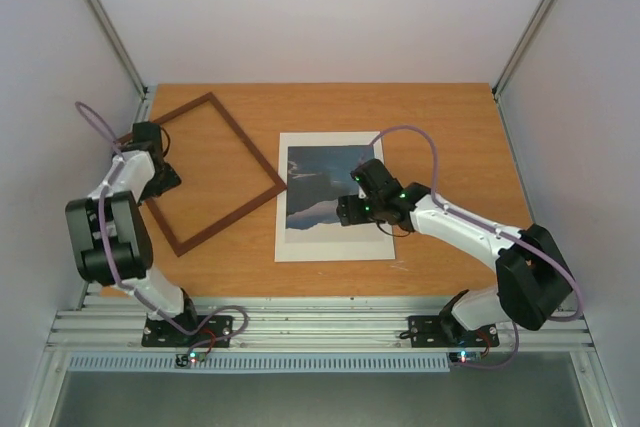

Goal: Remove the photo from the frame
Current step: Place the photo frame item at the center of the board, then move the photo frame item to the center of the board.

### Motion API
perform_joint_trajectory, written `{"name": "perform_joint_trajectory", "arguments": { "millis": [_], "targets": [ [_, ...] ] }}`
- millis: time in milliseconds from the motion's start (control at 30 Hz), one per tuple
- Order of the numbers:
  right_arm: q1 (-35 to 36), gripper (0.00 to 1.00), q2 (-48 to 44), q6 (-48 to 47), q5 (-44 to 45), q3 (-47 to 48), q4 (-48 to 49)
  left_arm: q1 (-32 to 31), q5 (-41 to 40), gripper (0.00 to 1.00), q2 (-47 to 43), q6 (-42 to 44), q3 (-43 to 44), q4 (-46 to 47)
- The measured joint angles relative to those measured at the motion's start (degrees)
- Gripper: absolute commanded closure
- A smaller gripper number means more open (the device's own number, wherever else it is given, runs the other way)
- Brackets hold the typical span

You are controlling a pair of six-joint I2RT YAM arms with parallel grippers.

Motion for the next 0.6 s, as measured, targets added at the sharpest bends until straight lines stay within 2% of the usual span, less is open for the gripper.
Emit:
{"name": "perform_joint_trajectory", "arguments": {
  "millis": [167, 300, 467, 600],
  "targets": [
    [-2.99, 0.13, -2.54, -1.7, -0.63, -5.51, 2.62, -5.68, 3.26, 0.05, -10.23, -2.4, -1.86, 0.24],
    [-4.15, 0.11, -2.99, -2.89, -0.85, -8.79, 5.29, -9.9, 8.76, 0.04, -14.58, -4.46, -2.8, 0.83],
    [-5.66, 0.05, -3.89, -3.61, -1.66, -12.7, 8.66, -19.23, 14.91, 0.02, -13.6, -6.86, -2.54, 3.54],
    [-6.62, 0.02, -5.11, -3.72, -1.57, -14.4, 10.67, -27.23, 17.92, 0.02, -7.48, -8.83, 1.84, 4.96]
  ]
}}
